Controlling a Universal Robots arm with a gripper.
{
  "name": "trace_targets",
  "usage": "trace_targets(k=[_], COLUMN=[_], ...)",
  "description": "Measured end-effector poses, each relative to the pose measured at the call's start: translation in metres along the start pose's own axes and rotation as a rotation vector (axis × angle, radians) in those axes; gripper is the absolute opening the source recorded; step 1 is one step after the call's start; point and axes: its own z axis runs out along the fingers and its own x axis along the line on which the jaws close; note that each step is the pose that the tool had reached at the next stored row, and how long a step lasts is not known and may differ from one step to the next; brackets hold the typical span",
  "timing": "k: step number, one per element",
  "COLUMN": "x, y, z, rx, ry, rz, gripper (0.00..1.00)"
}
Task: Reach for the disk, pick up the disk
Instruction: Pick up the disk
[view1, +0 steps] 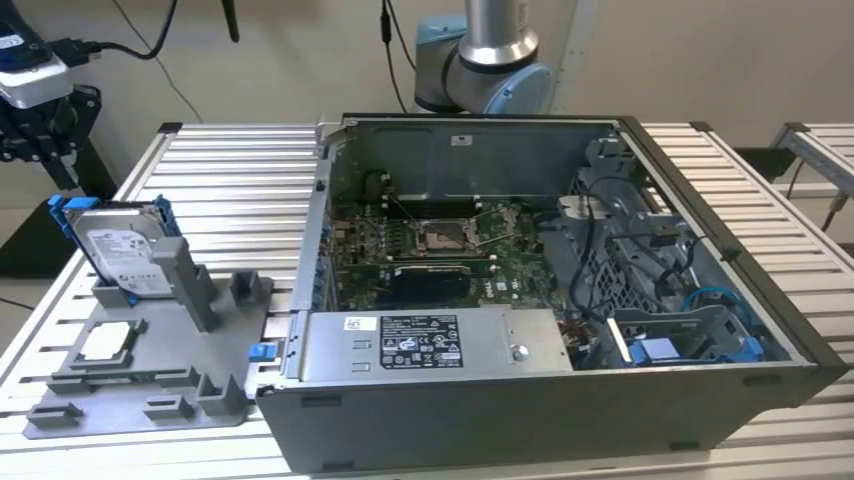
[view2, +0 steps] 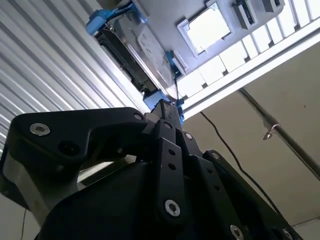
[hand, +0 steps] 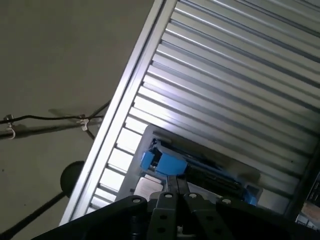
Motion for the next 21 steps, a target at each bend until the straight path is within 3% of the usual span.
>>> trace_targets(k=[21], x=[0.0], y=[0.0], z=[0.0], rx=[0.0002], ry=[0.0144], rz=[-0.376], gripper=[0.0])
